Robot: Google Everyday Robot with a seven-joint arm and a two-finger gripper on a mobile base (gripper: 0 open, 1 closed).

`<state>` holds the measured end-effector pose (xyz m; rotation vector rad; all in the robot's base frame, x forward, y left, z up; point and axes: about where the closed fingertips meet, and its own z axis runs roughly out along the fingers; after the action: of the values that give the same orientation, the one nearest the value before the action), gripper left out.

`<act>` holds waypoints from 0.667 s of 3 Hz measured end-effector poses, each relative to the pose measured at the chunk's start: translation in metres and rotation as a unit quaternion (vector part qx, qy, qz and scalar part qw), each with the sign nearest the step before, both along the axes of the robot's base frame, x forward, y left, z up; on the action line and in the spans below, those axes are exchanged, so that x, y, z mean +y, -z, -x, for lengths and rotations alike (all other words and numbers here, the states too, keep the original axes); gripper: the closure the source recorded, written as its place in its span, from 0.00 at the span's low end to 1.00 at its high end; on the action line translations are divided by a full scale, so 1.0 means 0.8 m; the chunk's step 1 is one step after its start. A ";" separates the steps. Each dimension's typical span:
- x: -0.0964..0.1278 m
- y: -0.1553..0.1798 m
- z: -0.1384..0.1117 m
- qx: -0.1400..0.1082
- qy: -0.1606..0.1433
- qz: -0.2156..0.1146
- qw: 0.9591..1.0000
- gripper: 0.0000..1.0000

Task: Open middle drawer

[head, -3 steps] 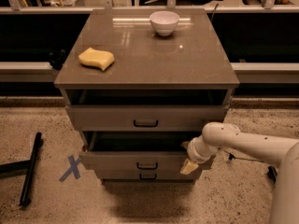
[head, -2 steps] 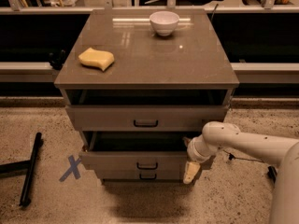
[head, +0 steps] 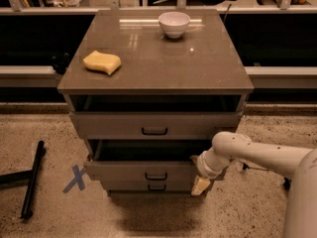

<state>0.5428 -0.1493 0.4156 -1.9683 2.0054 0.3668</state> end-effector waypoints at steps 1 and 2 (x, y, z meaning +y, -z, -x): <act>0.000 0.000 0.022 0.015 -0.008 0.008 1.000 0.49; -0.005 -0.011 0.039 0.013 -0.008 0.016 1.000 0.72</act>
Offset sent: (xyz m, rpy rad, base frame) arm -0.0564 -0.0150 0.0319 -0.0682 0.0122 0.0169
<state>0.5119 -0.1533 0.4241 -2.0103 2.0250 0.3688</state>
